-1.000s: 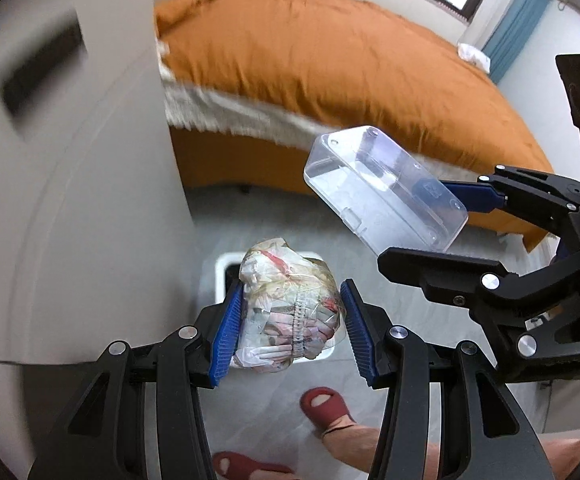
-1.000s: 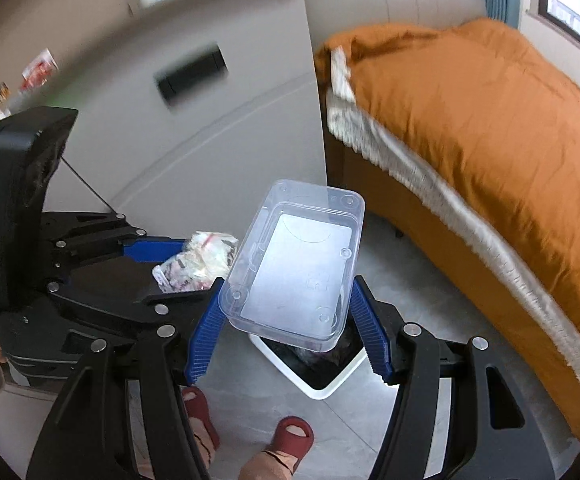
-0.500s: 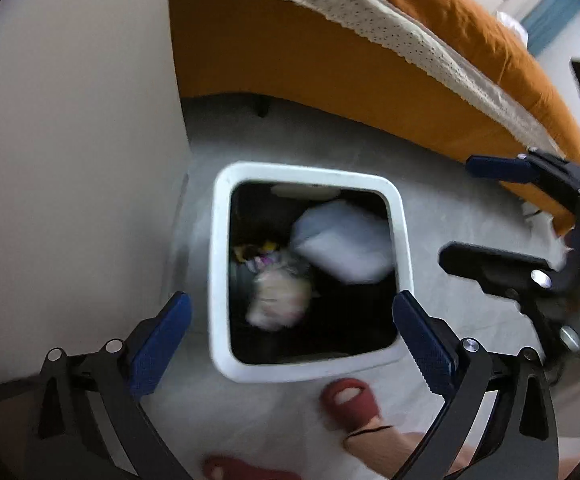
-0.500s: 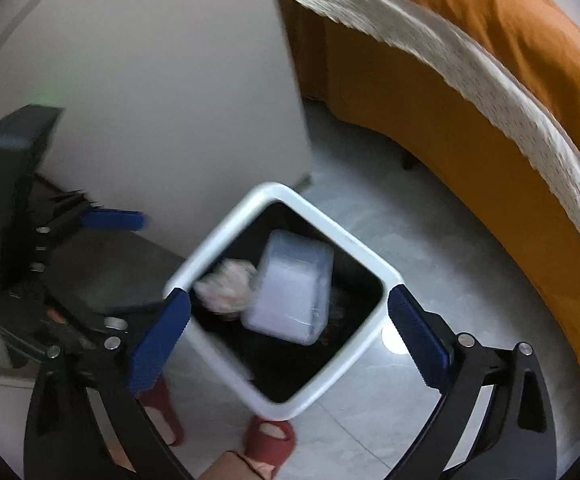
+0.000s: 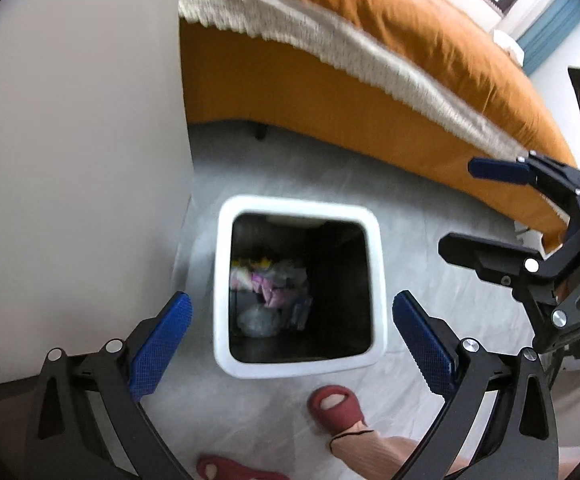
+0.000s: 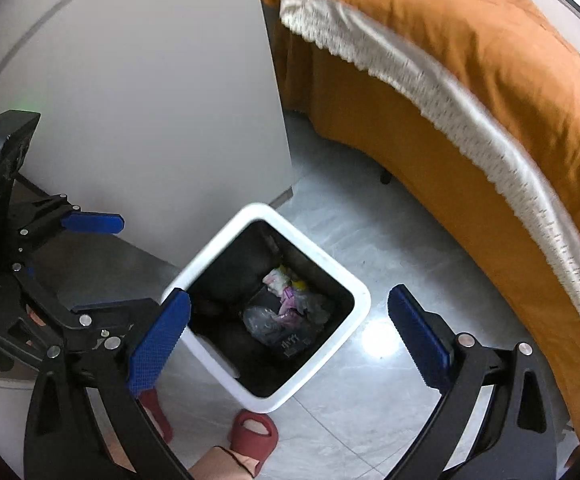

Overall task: Collect trash
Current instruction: 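Move both tools back over the desk toward the remaining trash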

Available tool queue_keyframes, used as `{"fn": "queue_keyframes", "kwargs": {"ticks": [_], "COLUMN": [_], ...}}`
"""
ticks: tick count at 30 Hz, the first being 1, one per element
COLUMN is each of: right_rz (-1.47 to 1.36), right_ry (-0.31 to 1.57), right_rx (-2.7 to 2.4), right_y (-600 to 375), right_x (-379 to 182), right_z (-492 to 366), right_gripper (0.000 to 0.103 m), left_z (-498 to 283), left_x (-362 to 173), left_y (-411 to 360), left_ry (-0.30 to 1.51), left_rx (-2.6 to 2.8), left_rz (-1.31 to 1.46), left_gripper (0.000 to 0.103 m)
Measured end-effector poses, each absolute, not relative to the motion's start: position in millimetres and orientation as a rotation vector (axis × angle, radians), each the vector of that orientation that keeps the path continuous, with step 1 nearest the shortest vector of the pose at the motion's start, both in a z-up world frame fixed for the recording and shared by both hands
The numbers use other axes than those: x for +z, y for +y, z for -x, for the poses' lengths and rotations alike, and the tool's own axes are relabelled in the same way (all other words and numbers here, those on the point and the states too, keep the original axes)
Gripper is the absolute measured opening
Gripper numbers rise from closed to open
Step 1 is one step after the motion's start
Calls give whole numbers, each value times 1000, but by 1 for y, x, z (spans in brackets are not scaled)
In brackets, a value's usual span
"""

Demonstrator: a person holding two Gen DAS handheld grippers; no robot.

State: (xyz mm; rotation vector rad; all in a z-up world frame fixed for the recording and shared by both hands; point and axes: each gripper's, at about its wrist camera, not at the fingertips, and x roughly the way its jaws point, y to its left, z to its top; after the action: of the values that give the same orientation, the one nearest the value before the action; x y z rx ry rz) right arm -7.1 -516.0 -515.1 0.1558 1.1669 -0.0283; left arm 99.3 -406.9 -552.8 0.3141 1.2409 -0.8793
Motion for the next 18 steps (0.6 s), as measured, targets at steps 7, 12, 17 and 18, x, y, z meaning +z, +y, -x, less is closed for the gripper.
{"fn": "queue_keyframes", "kwargs": {"ticks": [7, 12, 17, 18], "right_rz": [-159, -156, -128, -125], "right_ry": [1099, 1022, 932, 918], "right_rx": [-56, -80, -95, -97], "right_y": [-510, -508, -499, -498], "right_x": [-443, -379, -316, -305], "right_z": [11, 16, 23, 25], "right_gripper": [98, 98, 98, 98], "left_z": [-98, -89, -80, -79], "left_x": [-480, -414, -346, -336], "left_y": [-395, -386, -376, -374], "left_ry": [1175, 1122, 1048, 1044], "left_rx": [-878, -887, -871, -865], "left_rz": [-286, -225, -193, -193], "left_gripper": [98, 98, 98, 98]}}
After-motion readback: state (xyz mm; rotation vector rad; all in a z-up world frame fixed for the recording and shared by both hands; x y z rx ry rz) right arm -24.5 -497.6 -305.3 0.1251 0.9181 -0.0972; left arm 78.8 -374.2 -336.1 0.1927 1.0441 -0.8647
